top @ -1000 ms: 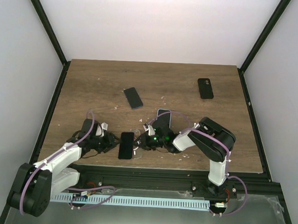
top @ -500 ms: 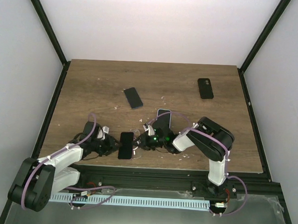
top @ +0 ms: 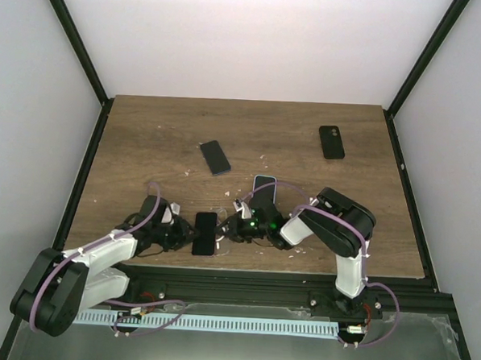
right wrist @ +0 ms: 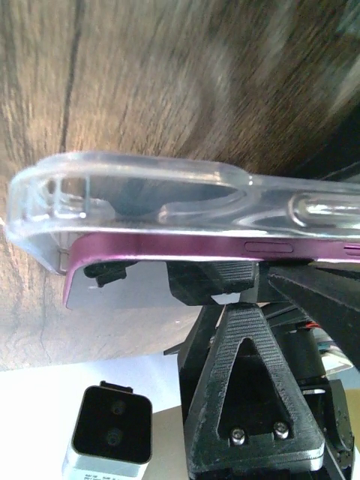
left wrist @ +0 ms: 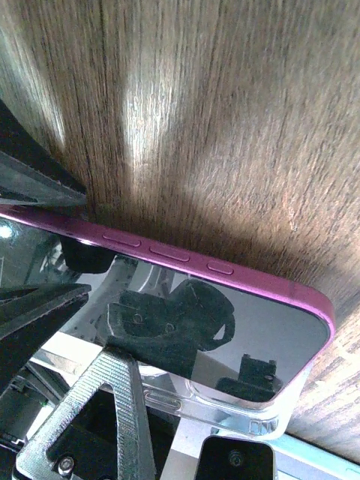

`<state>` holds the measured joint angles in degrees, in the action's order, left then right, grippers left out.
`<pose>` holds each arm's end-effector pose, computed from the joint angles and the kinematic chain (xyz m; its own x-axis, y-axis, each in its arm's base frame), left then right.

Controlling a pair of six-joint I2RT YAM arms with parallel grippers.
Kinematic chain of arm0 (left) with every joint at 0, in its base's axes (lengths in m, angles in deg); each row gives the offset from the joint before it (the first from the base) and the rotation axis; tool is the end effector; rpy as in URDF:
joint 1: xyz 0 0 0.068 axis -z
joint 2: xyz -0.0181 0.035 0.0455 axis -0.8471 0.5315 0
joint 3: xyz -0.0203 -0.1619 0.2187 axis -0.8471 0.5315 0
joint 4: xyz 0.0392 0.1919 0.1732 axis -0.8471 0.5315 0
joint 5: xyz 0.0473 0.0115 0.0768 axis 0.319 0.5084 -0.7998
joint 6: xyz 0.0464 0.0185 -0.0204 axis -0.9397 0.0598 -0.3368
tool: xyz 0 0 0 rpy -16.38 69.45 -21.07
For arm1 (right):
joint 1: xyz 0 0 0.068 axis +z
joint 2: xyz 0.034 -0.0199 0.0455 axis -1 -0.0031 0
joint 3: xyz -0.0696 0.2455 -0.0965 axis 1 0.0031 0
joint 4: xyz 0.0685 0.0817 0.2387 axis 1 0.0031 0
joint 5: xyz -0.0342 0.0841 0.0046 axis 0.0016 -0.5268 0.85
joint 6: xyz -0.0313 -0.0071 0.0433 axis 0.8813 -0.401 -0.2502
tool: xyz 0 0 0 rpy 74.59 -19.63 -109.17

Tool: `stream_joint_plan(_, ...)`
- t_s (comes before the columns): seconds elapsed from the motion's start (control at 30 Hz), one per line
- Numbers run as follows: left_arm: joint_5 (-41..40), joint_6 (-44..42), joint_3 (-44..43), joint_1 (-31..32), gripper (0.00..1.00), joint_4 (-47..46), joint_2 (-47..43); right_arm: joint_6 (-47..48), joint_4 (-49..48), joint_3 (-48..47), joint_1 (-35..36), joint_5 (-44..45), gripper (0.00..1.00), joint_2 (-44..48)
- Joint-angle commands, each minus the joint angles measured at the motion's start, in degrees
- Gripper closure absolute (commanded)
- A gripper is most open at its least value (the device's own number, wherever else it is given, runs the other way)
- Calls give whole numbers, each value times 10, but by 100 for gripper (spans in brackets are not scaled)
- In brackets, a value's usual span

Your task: Put the phone into the phone case

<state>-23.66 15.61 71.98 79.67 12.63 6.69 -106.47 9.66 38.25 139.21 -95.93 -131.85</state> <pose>0.1462 -0.0789 0.1174 -0.9331 -0.3596 0.0022 -0.2489 0.6415 -0.7256 0.1941 0.2570 0.0856 -0.9962 -0.0079 -0.0870 -0.0818 0.4333 0.8975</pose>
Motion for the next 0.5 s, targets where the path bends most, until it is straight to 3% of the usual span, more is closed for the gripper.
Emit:
stream_joint_plan(0.0, -1, 24, -14, 21, 70, -16, 3, -8, 26, 18, 7, 13, 77, -16)
stream_joint_plan(0.13, -16, 35, -19, 26, 74, -24, 5, -12, 19, 23, 7, 12, 70, -8)
stream_joint_plan(0.47, -41, 45, -55, 68, 76, -53, 58, -16, -4, 30, 7, 6, 69, -12)
